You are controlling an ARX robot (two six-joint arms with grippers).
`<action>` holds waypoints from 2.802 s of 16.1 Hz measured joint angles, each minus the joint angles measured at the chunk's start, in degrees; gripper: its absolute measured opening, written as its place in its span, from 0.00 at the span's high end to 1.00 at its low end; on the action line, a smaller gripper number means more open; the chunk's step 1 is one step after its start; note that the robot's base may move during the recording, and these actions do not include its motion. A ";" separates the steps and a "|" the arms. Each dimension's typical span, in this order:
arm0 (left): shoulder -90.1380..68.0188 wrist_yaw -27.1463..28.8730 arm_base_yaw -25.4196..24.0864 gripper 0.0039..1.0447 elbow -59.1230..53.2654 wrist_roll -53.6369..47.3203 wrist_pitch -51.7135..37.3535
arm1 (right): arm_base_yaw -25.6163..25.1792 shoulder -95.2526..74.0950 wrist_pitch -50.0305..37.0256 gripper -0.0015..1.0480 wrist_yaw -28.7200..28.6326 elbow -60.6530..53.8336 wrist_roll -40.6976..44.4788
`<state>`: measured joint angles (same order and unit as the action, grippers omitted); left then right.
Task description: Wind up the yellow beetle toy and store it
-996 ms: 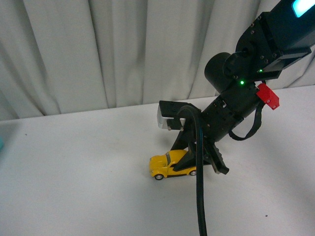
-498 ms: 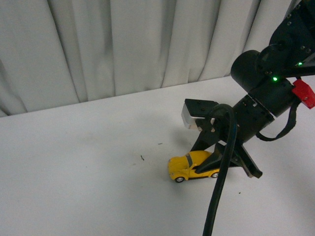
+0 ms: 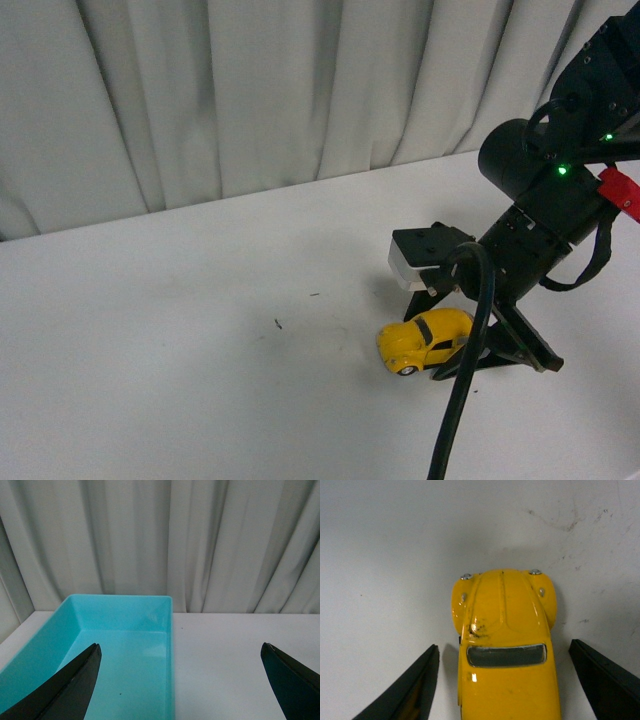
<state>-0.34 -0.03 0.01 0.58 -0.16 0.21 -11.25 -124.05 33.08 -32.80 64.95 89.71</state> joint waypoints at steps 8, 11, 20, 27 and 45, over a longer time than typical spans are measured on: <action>0.00 0.04 0.00 0.06 0.00 0.00 0.00 | -0.02 -0.02 -0.63 0.06 1.11 0.35 1.88; 0.00 0.04 0.00 0.06 0.00 0.00 0.00 | 0.00 -0.13 -0.59 0.06 1.31 0.46 2.64; 0.00 0.04 0.00 0.06 0.00 0.00 0.00 | 0.00 -0.63 -0.04 0.06 1.53 1.31 4.90; 0.00 0.07 0.00 0.06 0.00 0.00 0.00 | 1.99 9.01 3.76 0.06 -5.51 9.29 9.42; 0.00 0.11 0.00 0.06 0.00 0.02 -0.02 | 11.23 61.75 -85.18 0.98 32.74 -55.54 -88.63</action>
<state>-0.34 0.08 0.01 0.58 -0.14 0.19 -0.01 -62.30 -52.10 -0.05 9.41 1.08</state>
